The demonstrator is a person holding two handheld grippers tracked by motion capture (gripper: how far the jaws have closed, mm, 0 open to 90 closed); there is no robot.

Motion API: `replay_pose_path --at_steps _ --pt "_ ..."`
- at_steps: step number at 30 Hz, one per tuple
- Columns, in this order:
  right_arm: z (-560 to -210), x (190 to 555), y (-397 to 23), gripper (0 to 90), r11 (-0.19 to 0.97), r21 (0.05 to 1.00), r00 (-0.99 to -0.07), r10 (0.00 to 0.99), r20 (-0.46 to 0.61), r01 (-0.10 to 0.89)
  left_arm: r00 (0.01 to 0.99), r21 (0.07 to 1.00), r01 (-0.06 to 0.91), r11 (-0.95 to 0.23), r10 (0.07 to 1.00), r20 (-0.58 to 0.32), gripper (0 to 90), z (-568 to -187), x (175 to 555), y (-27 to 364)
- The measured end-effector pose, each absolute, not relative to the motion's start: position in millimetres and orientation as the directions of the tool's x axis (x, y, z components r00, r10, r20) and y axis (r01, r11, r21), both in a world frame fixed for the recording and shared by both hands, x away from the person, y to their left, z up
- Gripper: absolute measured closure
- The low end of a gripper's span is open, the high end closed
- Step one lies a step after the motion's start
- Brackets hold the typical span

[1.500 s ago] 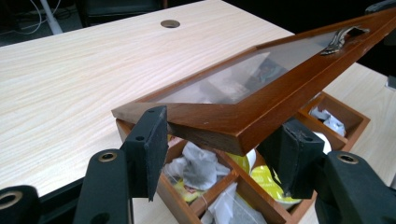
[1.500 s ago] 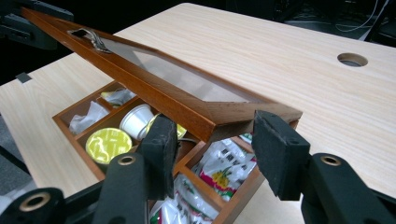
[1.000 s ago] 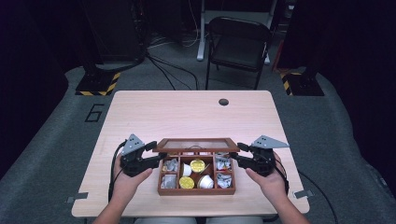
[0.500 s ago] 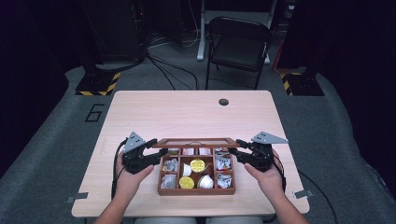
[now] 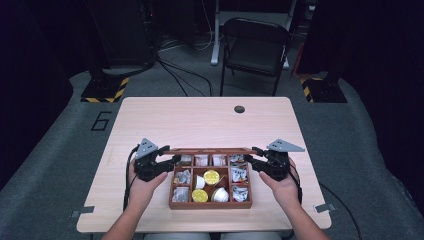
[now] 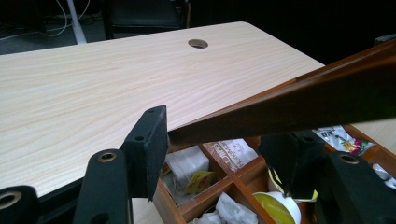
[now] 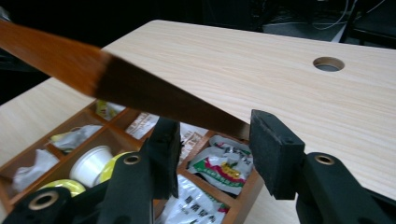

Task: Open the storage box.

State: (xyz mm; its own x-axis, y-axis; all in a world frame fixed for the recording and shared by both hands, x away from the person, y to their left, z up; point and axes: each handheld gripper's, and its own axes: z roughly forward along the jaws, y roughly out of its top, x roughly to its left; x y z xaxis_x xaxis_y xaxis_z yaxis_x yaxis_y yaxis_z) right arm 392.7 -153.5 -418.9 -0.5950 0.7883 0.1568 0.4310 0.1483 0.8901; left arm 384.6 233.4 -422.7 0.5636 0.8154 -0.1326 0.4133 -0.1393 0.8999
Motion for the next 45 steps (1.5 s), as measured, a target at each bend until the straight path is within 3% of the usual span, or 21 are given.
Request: replay_pose_path --at_steps 13,45 --pt "-432.9 412.1 -149.6 49.8 0.175 0.884 -0.561 0.820 0.113 0.434 0.554 0.903 0.412 -0.126 0.821 -0.138 41.9 -424.6 394.6 232.3" --pt "-443.8 433.5 -139.9 46.6 0.122 0.889 -0.541 0.827 0.155 0.441 0.532 0.903 0.421 -0.092 0.831 -0.163 37.4 -449.6 426.2 224.8"
